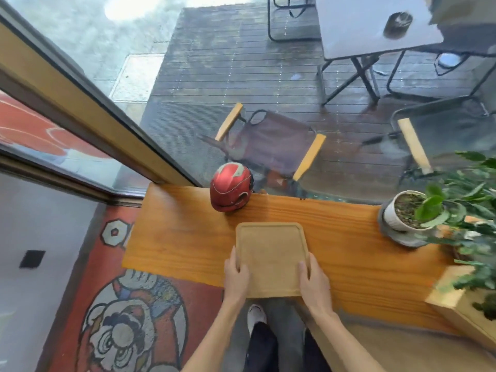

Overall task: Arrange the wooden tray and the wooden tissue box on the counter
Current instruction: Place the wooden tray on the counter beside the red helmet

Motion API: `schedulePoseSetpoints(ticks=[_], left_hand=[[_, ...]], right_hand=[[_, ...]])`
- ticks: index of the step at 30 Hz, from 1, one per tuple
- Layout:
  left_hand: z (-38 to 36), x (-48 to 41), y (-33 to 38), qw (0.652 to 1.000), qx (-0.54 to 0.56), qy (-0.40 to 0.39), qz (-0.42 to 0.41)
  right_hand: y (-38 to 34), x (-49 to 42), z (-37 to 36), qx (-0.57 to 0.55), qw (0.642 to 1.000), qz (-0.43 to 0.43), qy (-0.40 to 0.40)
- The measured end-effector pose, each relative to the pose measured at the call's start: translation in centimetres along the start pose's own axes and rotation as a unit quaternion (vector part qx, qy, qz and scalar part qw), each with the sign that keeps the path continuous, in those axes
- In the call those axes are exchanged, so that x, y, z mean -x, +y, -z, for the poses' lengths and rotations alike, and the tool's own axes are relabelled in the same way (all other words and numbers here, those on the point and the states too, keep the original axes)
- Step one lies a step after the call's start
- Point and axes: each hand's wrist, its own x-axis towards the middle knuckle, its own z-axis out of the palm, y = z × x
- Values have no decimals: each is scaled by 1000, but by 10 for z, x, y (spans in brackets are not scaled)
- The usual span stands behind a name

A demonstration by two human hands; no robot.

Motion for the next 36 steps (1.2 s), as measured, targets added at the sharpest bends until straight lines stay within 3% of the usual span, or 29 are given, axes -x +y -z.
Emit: schedulePoseSetpoints(ticks=[6, 11, 16, 26, 36], left_hand=[[-19, -68, -22, 986, -49, 5, -157], [-34, -106, -35, 975, -50, 66, -207], [-39, -126, -45, 935, -117, 148, -300], [-51, -140, -48, 899, -240, 193, -312], [-53, -149, -34, 888, -293, 212, -285]], right_hand=[[18, -43, -33, -12, 985, 65, 157], [19, -76, -49, 23, 958, 136, 252], [23, -87, -62, 43, 933, 138, 329], [30, -97, -62, 30, 917, 127, 378], [17, -103, -64, 63, 906, 95, 407]])
